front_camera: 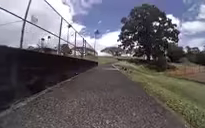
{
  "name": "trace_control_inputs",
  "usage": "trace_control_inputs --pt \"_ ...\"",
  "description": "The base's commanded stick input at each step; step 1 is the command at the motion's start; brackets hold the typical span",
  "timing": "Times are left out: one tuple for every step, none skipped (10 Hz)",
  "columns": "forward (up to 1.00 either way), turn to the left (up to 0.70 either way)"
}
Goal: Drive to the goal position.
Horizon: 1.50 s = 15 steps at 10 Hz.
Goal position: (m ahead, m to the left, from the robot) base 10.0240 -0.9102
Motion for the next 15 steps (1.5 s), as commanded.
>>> trace_control_inputs --pt "0.7 0.0" --pt "0.7 0.0" --pt "0.7 0.0" --pt "0.7 0.0" --pt "0.7 0.0" --pt "0.7 0.0" --pt "0.7 0.0" --pt "0.7 0.0" --pt "0.7 0.0" --pt "0.7 0.0" --pt "0.7 0.0" --pt "0.7 0.0" --pt "0.7 0.0" --pt "0.7 0.0" --pt "0.7 0.0"
